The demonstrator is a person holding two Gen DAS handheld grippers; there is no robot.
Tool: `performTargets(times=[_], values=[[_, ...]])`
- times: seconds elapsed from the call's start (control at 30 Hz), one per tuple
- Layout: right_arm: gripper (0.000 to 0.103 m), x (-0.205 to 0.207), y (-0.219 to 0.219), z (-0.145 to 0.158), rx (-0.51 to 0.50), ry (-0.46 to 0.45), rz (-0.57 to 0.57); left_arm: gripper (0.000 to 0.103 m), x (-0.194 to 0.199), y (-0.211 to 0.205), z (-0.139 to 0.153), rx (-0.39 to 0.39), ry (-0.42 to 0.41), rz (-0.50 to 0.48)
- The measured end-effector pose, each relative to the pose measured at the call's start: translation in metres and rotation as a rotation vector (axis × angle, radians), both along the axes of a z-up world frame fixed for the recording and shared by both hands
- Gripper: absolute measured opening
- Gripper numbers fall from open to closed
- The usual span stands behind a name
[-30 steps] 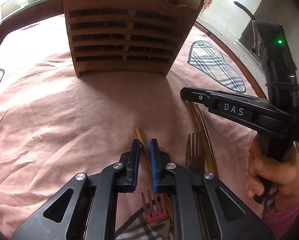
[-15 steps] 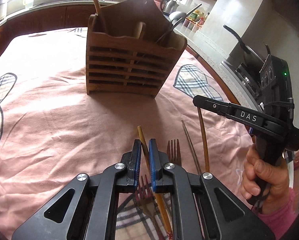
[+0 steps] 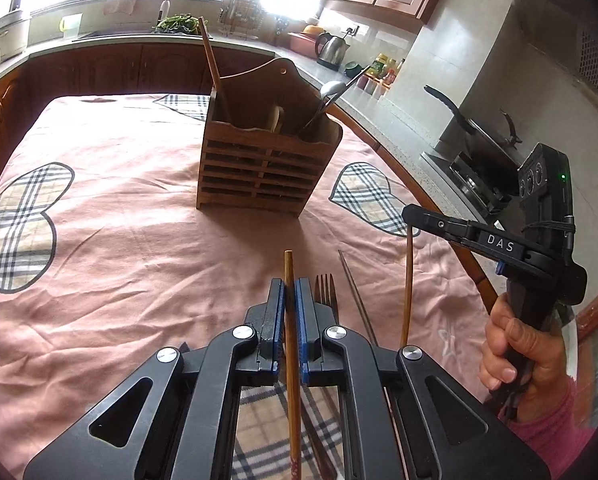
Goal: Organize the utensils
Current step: 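Carry both chopsticks up to the wooden holder and lower them in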
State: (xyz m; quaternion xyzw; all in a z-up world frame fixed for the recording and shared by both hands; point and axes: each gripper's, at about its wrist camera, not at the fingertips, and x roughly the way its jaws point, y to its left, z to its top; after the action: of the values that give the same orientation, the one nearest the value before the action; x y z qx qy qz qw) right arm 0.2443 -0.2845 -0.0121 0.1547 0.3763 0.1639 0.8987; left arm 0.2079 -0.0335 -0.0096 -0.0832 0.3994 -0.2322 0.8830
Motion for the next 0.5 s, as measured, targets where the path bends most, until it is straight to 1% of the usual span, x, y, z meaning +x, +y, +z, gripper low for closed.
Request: performTargets(times=[0.5], values=[[0.005,-0.038,0.010,0.035,-0.003,-0.107,0.014,0.005,-0.039,0.029,0.035,-0.025,-0.115,0.060]])
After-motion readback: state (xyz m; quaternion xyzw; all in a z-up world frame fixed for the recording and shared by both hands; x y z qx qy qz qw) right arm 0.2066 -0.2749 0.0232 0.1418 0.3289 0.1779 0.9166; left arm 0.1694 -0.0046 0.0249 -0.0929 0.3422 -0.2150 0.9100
